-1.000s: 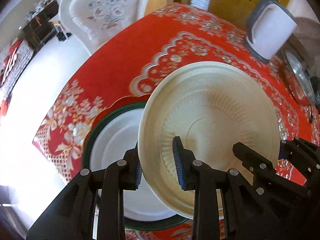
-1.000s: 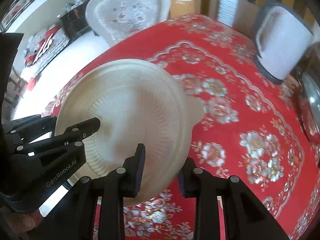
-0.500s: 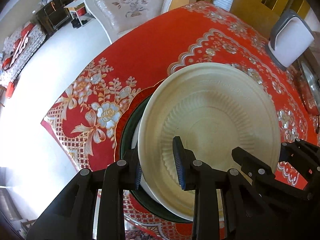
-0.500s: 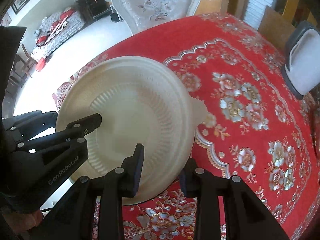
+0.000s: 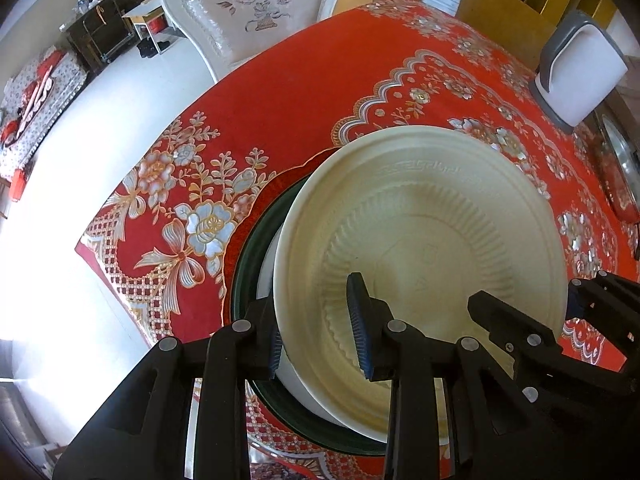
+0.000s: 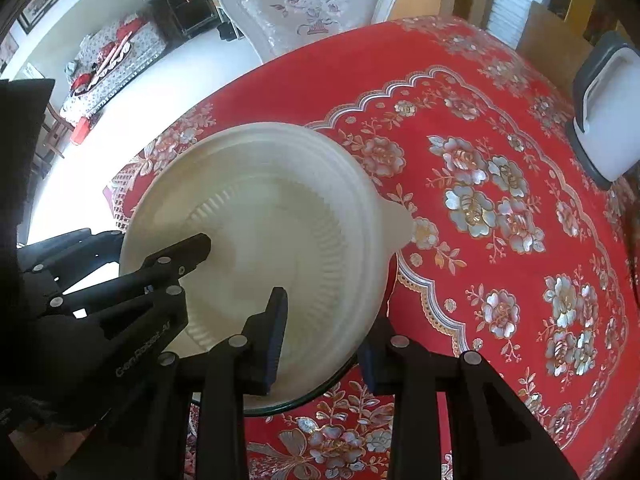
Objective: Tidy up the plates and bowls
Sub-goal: 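Lower the beige bowl onto the white plate and open both tools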
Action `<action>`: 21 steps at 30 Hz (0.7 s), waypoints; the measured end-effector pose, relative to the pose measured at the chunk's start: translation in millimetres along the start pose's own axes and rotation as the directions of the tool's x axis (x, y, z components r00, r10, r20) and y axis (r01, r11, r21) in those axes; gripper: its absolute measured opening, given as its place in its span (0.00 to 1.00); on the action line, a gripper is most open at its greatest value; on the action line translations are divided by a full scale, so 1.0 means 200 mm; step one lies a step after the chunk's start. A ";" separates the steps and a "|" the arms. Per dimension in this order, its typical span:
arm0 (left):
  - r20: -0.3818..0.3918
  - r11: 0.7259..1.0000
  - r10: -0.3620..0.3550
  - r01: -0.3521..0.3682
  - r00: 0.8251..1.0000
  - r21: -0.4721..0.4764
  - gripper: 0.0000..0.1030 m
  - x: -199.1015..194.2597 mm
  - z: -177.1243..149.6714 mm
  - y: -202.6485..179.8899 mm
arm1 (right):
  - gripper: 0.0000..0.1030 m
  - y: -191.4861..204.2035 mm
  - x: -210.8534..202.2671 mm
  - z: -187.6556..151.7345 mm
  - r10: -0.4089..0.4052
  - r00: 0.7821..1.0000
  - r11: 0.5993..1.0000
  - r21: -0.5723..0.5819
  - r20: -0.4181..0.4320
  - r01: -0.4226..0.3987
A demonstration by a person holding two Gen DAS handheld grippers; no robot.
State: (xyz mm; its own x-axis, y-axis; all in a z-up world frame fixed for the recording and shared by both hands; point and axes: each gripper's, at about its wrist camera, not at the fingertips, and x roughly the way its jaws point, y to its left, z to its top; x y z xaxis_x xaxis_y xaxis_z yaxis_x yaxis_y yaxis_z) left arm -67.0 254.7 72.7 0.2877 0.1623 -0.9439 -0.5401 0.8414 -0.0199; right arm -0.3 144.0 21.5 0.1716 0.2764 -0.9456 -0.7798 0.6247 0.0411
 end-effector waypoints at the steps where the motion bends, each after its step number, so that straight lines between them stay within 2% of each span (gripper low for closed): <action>1: 0.002 1.000 0.001 -0.001 1.000 0.004 0.28 0.00 0.00 0.00 | 0.32 0.00 0.00 0.00 0.001 1.000 1.000 0.001 0.000 -0.001; 21: 0.021 0.999 0.030 -0.030 0.999 0.042 0.29 -0.01 -0.02 -0.02 | 0.34 -0.06 -0.09 -0.03 0.012 1.000 0.999 0.036 0.023 -0.013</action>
State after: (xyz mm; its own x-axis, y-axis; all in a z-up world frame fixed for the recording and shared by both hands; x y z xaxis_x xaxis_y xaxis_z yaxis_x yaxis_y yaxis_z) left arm -68.3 249.0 74.2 0.2882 0.1980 -0.9369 -0.5150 0.8569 0.0227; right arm 3.2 127.6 35.4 0.1757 0.3008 -0.9374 -0.7600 0.6466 0.0651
